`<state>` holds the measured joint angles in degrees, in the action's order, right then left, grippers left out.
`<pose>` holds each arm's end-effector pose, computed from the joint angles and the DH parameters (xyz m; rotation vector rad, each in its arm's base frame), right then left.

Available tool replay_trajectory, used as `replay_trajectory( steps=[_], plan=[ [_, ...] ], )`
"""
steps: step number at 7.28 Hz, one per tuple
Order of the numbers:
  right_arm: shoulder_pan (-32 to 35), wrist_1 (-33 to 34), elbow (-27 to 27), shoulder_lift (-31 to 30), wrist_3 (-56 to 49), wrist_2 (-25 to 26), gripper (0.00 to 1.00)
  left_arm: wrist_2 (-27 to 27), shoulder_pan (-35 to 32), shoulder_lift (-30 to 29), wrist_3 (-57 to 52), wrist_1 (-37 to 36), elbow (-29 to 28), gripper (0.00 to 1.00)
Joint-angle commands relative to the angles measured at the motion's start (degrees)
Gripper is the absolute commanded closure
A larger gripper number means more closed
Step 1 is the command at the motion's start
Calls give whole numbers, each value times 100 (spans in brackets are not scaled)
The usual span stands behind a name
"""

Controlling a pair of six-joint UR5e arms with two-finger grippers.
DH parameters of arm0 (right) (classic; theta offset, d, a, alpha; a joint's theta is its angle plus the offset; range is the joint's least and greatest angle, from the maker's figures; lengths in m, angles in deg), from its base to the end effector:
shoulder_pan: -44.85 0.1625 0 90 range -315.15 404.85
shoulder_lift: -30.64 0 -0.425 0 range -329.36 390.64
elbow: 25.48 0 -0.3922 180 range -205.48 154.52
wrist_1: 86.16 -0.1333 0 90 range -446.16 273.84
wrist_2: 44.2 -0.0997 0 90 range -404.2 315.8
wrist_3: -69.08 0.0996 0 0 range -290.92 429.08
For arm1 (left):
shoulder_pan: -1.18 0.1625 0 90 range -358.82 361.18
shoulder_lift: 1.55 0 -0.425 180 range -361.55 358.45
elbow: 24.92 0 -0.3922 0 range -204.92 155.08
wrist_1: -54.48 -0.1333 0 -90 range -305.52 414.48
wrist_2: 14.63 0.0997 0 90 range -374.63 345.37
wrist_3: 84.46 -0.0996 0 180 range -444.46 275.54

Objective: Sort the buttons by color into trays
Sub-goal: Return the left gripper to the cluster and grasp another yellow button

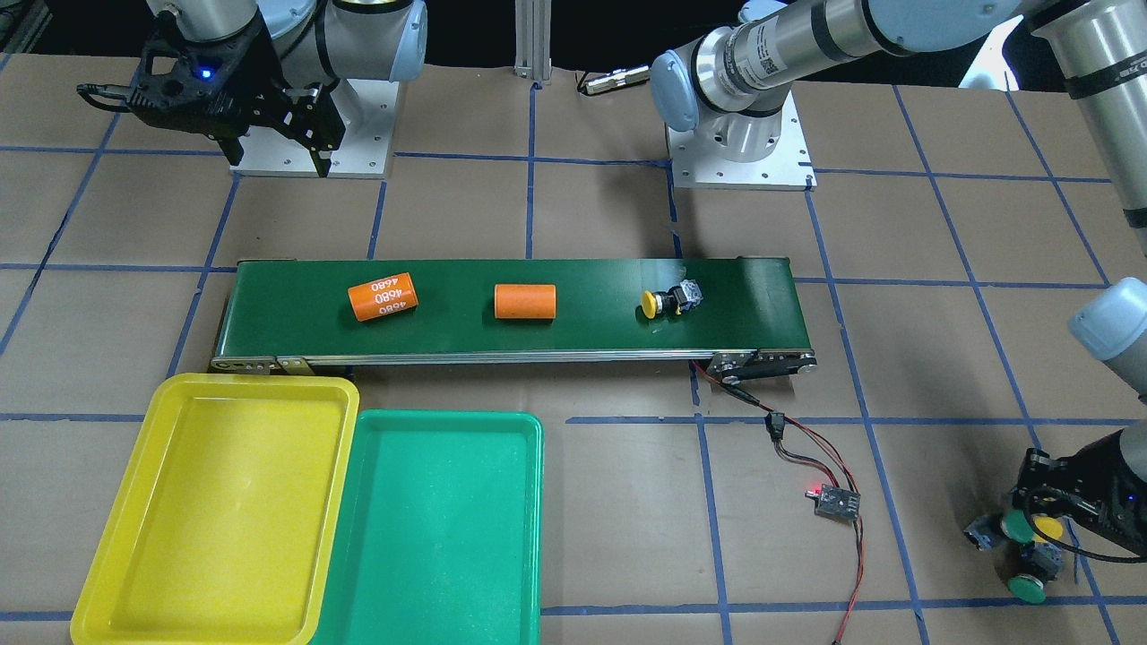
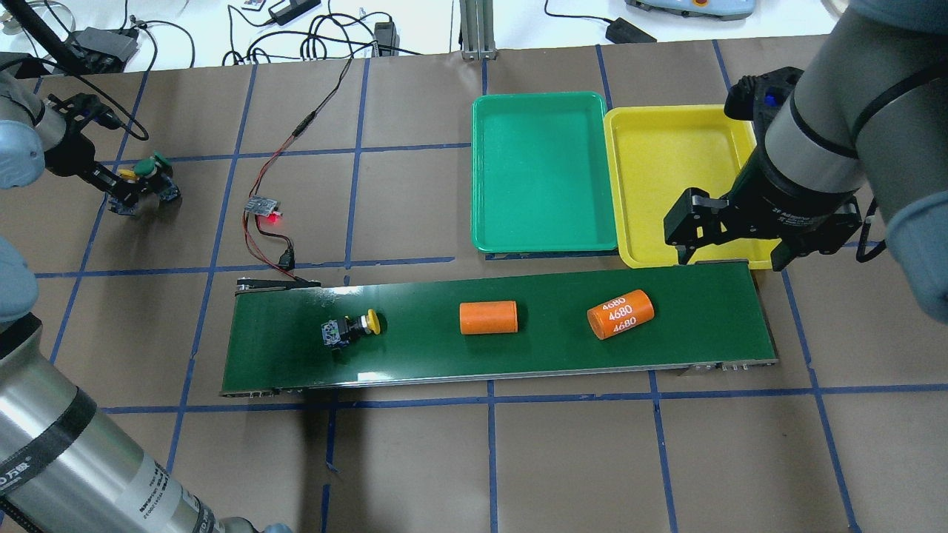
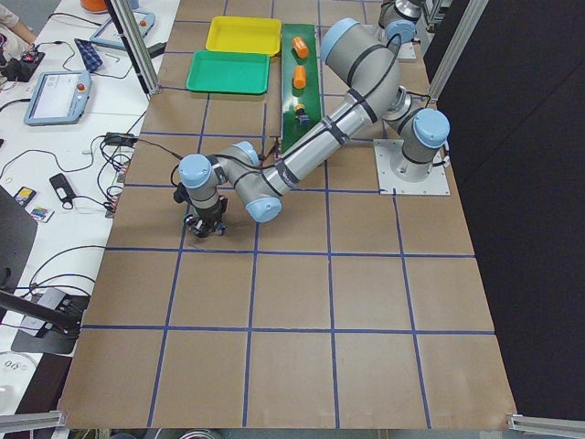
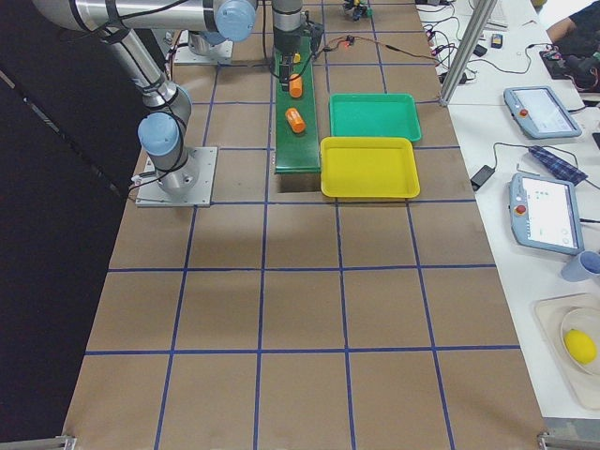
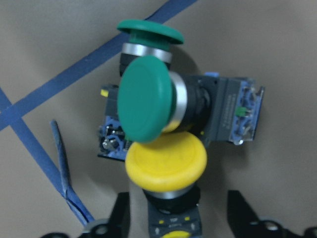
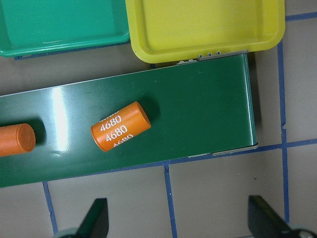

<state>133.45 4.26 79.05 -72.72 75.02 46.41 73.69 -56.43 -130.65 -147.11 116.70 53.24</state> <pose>0.1226 -0.3954 0.4671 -0.2003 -3.1240 -0.0198 0.2692 -0.6787 0.2140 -0.8167 -3.0197 0.0434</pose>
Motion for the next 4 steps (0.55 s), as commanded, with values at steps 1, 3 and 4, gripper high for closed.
replay_trajectory(
  steps=[1,3,4],
  plan=[
    [0,20,6,8,-14,-8,0,-70,-57,784,731,794,364,100],
    [0,37,6,0,-84,-16,45,-52,-888,1962,2091,941,1502,100],
    [0,11,6,0,-93,-16,45,-96,-1232,2428,2760,941,2013,100]
  ],
)
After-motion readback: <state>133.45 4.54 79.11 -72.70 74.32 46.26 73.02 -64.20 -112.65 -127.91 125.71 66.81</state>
